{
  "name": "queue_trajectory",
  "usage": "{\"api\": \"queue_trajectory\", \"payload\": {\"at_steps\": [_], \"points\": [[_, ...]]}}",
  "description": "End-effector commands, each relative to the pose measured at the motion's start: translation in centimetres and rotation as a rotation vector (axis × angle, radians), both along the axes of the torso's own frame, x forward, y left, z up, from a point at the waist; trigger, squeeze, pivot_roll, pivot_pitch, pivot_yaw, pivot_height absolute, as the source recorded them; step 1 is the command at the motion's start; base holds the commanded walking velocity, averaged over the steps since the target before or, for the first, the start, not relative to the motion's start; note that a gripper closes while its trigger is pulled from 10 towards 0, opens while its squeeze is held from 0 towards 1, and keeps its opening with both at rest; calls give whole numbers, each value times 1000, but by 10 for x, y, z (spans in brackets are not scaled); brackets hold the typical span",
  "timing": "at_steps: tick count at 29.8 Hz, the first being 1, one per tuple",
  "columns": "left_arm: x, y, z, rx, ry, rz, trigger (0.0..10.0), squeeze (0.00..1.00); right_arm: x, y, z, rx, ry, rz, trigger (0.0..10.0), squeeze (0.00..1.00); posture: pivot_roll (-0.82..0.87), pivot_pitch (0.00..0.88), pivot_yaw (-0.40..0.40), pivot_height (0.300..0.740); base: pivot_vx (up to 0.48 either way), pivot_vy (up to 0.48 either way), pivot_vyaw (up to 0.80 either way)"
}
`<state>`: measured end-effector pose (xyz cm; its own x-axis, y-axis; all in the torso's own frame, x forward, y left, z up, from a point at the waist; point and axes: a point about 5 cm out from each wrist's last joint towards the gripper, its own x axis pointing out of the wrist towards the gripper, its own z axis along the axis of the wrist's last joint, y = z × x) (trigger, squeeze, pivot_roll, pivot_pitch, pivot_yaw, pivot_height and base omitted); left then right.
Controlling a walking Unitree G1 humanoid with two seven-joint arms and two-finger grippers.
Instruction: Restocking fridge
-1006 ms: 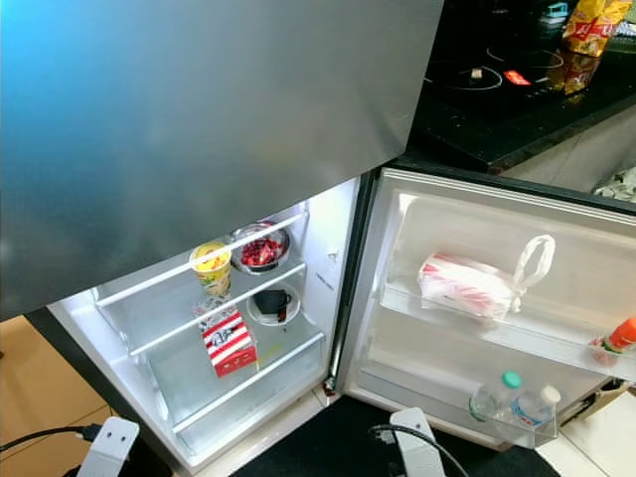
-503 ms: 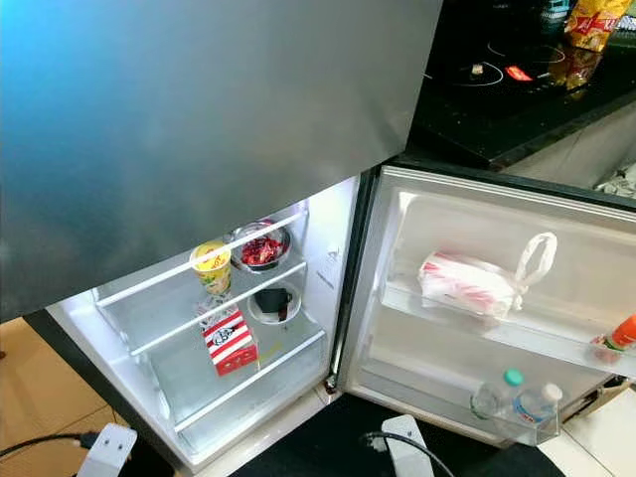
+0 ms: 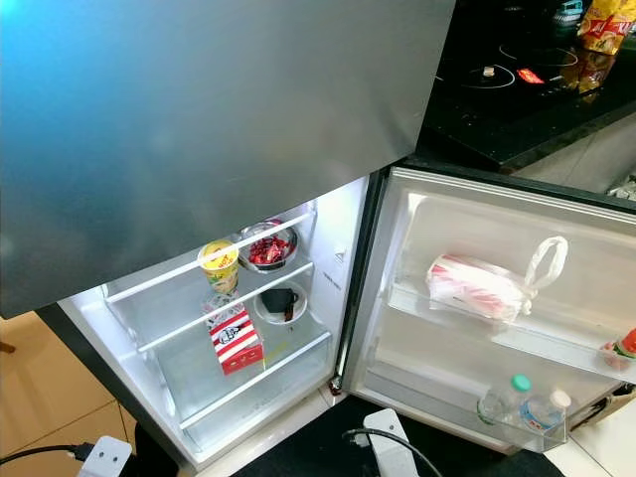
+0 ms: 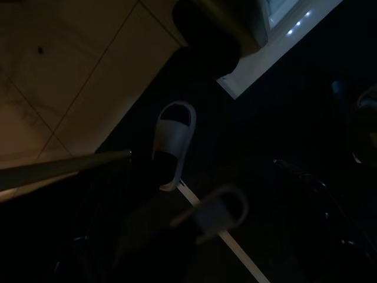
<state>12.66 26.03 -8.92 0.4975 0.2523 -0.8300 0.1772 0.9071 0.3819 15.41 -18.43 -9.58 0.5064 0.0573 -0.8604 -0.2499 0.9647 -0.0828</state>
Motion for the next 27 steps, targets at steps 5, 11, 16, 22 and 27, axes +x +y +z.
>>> {"api": "queue_trajectory", "payload": {"at_steps": [5,11,16,22,27], "points": [[3,7,3,22,-4,-16,10000,0,-6,-3,-2,-6,8,-25,10000,0,64,0,26,740,0,0,0],[2,13,5,30,12,-15,10000,0,-23,-5,-8,-14,51,-30,10000,0,58,0,29,740,0,0,0],[2,15,5,34,20,-14,10000,0,-22,-5,-7,-15,52,-35,10000,0,53,0,30,740,0,0,0],[0,16,5,36,24,-13,10000,0,-17,-7,-6,-17,39,-38,10000,0,51,0,29,740,0,0,0],[-1,17,5,36,28,-13,10000,0,-16,-7,-5,-19,35,-38,10000,0,52,0,27,740,0,0,0]]}}
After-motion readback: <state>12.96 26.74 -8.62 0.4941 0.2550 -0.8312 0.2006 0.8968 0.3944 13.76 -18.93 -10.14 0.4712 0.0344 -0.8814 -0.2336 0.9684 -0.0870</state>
